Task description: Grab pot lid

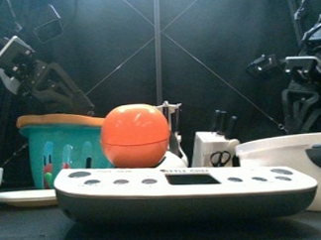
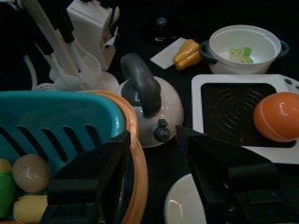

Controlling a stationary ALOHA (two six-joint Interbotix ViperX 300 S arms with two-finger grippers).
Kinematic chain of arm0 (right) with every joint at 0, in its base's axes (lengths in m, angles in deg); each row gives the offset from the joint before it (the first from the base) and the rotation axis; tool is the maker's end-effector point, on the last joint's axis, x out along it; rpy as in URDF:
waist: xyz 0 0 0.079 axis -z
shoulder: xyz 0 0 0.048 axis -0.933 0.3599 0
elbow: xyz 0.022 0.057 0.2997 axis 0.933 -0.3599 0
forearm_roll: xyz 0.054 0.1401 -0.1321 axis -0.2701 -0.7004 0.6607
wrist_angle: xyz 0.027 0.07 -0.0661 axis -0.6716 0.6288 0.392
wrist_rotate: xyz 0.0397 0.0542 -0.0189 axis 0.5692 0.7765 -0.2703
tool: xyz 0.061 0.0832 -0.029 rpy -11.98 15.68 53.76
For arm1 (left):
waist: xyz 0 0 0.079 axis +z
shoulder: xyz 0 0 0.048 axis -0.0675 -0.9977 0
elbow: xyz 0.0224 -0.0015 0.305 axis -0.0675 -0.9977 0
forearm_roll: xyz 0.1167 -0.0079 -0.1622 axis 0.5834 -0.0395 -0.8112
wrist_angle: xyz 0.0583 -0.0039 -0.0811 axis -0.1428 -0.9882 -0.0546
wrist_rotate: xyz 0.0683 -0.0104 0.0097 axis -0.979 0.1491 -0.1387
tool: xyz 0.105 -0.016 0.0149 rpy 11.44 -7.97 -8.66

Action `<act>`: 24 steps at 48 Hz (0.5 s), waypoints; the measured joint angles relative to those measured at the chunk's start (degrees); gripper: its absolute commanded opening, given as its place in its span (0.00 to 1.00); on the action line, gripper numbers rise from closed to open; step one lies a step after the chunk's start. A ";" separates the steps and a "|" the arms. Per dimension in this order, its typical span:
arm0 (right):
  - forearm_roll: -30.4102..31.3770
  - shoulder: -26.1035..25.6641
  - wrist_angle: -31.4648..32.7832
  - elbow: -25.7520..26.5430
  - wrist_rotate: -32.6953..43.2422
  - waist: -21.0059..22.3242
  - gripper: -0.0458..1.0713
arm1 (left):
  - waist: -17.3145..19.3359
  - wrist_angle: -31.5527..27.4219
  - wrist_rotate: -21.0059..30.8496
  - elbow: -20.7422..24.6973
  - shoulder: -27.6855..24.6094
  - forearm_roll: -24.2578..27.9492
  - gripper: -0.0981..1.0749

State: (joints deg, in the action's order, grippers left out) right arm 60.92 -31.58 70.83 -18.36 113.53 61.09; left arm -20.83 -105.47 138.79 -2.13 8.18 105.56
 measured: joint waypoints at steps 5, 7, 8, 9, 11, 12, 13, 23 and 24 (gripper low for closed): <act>-0.35 1.23 1.23 -0.70 0.00 0.00 0.69 | 0.00 0.00 0.00 0.00 0.00 0.00 0.80; -0.26 1.67 1.58 -0.88 0.00 0.00 0.69 | 0.09 0.00 0.00 0.00 0.00 0.00 0.80; -0.18 1.93 1.67 -0.97 -0.09 0.09 0.69 | 0.09 0.00 0.00 0.00 0.00 0.00 0.80; -0.09 2.11 1.76 -1.05 0.00 0.09 0.69 | 0.18 0.00 0.00 0.00 0.00 0.00 0.80; 0.18 2.55 1.76 -1.23 0.00 0.18 0.69 | 0.18 -0.09 0.00 0.00 0.00 0.00 0.80; 0.35 2.72 1.76 -1.23 -0.09 0.18 0.69 | 0.18 -0.09 0.00 -0.09 0.09 0.00 0.80; 0.53 2.99 1.76 -1.41 -0.09 0.18 0.69 | 0.26 0.00 0.00 0.00 0.00 0.00 0.80; 1.23 6.06 -0.53 -2.55 0.00 2.02 0.69 | 0.35 0.00 0.00 0.00 0.00 -0.09 0.80; 1.49 6.24 -0.97 -2.46 0.00 2.29 0.69 | 0.26 0.00 0.00 0.00 0.09 -0.09 0.80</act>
State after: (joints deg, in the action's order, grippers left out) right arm 62.42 -25.34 69.86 -20.82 113.53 63.37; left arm -20.56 -105.47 138.79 -2.13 8.27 105.47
